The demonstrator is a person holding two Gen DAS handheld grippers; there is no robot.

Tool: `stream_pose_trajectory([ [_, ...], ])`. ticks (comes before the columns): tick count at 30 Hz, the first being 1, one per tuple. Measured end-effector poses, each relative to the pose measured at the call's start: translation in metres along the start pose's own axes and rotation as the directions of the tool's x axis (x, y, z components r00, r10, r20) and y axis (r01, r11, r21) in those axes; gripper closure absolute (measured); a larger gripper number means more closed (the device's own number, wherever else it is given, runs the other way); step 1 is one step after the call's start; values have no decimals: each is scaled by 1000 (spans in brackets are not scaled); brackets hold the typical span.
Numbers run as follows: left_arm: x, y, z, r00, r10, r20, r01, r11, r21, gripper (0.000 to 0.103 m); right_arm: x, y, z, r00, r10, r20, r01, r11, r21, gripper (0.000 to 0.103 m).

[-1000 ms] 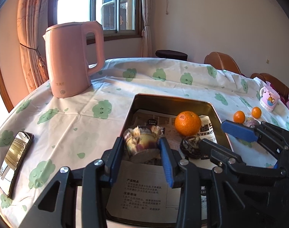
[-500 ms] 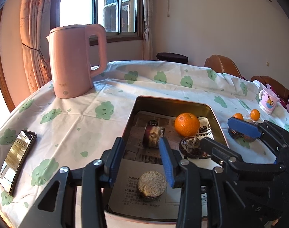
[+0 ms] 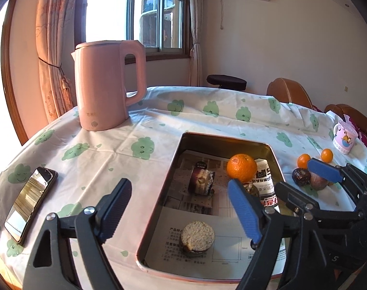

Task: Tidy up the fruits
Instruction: 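Open the left gripper to drop the wrapped jar into the tin, then move both grippers away from the tin toward the loose fruits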

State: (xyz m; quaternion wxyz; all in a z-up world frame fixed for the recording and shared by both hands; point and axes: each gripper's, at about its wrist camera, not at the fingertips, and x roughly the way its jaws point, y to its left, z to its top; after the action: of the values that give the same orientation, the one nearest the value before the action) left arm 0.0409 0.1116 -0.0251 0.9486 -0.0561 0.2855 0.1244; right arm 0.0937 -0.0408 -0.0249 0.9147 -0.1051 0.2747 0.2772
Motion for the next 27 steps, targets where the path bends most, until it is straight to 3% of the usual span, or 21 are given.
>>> stream_pose_trajectory([
  [3, -8, -15, 2, 999, -29, 30, 29, 999, 18, 8, -8, -13, -5, 1000, -29, -8, 29, 1000, -6, 29],
  [11, -21, -78, 7, 991, -119, 63, 111, 986, 121, 6, -49, -90, -31, 985, -173, -21, 174, 984, 49, 29],
  [18, -8, -146, 3, 983, -182, 18, 172, 955, 242, 6, -74, -159, -49, 954, -297, -50, 301, 938, 172, 29],
  [25, 16, -197, 0, 973, -217, -74, 230, 921, 313, 7, -75, -173, -58, 951, -304, -64, 310, 929, 202, 29],
  [27, 23, -208, -1, 972, -215, -97, 236, 912, 336, 13, -75, -178, -59, 953, -294, -69, 302, 927, 223, 29],
])
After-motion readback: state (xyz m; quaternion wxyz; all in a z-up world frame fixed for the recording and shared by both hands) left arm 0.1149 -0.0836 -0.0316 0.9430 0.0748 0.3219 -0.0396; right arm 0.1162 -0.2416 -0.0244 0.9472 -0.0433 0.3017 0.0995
